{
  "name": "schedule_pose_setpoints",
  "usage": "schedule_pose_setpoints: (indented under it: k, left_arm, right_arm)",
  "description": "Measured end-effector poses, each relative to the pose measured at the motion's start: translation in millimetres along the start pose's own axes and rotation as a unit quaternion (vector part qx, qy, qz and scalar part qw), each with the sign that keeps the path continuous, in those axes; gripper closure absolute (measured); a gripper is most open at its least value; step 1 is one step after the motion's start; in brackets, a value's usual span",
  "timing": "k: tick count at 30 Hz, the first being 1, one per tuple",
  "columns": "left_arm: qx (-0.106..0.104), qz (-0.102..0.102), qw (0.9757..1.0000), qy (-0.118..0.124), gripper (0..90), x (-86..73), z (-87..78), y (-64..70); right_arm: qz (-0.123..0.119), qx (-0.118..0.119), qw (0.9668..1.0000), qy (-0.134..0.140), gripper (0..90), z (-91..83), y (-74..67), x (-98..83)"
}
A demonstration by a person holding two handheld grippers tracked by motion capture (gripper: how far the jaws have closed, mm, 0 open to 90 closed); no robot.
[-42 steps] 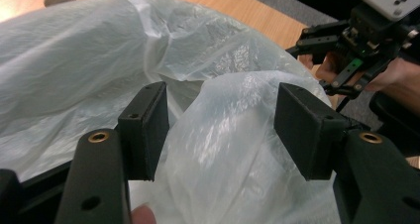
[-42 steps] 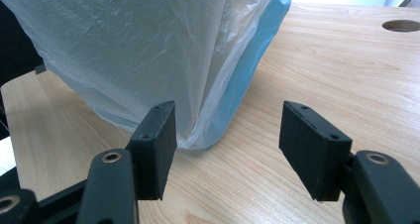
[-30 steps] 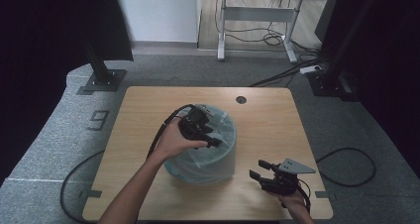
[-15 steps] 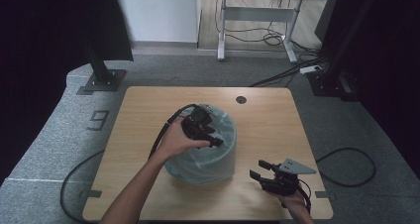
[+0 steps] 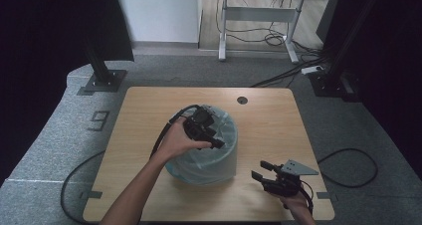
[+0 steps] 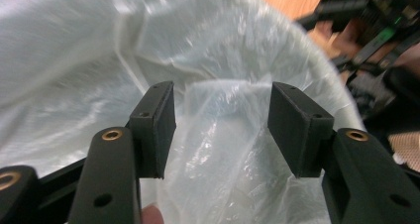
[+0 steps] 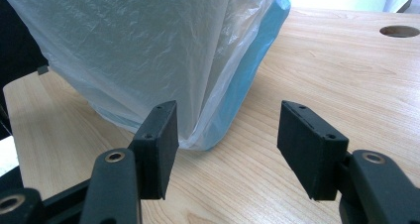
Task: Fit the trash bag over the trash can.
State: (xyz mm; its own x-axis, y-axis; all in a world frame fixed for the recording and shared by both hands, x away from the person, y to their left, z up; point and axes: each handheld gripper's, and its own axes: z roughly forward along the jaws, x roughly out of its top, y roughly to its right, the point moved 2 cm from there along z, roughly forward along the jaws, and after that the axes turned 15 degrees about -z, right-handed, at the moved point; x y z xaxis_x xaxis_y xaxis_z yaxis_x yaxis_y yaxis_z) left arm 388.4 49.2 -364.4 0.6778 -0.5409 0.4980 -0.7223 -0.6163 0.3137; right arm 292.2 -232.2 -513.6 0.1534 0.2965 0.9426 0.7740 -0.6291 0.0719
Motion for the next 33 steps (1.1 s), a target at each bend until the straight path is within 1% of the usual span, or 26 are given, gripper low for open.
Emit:
schedule_pose_setpoints:
  k: [2, 5, 8, 10, 14, 19, 21, 24, 27, 30, 33]
  left_arm:
    - [-0.002, -0.004, 0.9998, 0.02, 43.1, 1.4, -6.9, -2.7]
    - [-0.001, -0.012, 0.9988, 0.047, 42.2, 4.4, -16.3, -7.5]
    - [-0.008, -0.022, 0.9976, 0.065, 41.8, 9.3, -22.7, -13.1]
    - [-0.006, -0.028, 0.997, 0.072, 41.8, 14.0, -24.3, -16.8]
    - [-0.002, -0.036, 0.9967, 0.073, 41.7, 25.2, -20.5, -25.0]
    - [0.007, -0.044, 0.9972, 0.06, 41.7, 38.4, -7.5, -33.2]
    - [0.01, -0.046, 0.9976, 0.051, 41.9, 42.9, -0.3, -34.9]
    - [0.025, -0.046, 0.9982, 0.029, 42.0, 47.9, 12.6, -36.5]
    - [0.03, -0.046, 0.9984, 0.013, 42.1, 49.6, 21.7, -36.8]
    - [0.037, -0.042, 0.9984, -0.008, 41.9, 49.2, 29.8, -36.0]
    - [0.041, -0.038, 0.9983, -0.019, 41.6, 48.5, 34.3, -35.0]
  right_arm:
    - [0.001, -0.001, 1.0, 0.001, 40.1, -0.4, 0.2, -0.2]
    - [0.003, -0.002, 1.0, 0.0, 40.1, -0.2, 0.6, -0.5]
    - [0.002, 0.0, 1.0, -0.001, 40.1, 0.7, 0.0, -0.3]
    - [0.001, 0.0, 1.0, -0.001, 40.1, 0.9, -0.3, -0.2]
    - [0.004, -0.001, 1.0, 0.0, 40.0, -0.1, 0.6, -0.6]
    - [0.005, -0.003, 1.0, 0.001, 40.0, -3.3, 1.8, -1.5]
    - [0.005, -0.005, 1.0, 0.001, 40.0, -4.6, 2.7, -2.2]
    - [0.006, -0.006, 1.0, 0.001, 40.1, -6.8, 4.0, -2.5]
    - [0.007, -0.008, 0.9999, 0.004, 40.0, -8.4, 4.7, -2.7]
    - [0.008, -0.007, 0.9999, 0.004, 40.0, -9.7, 5.0, -3.1]
    - [0.008, -0.008, 0.9999, 0.004, 40.1, -10.1, 5.1, -3.5]
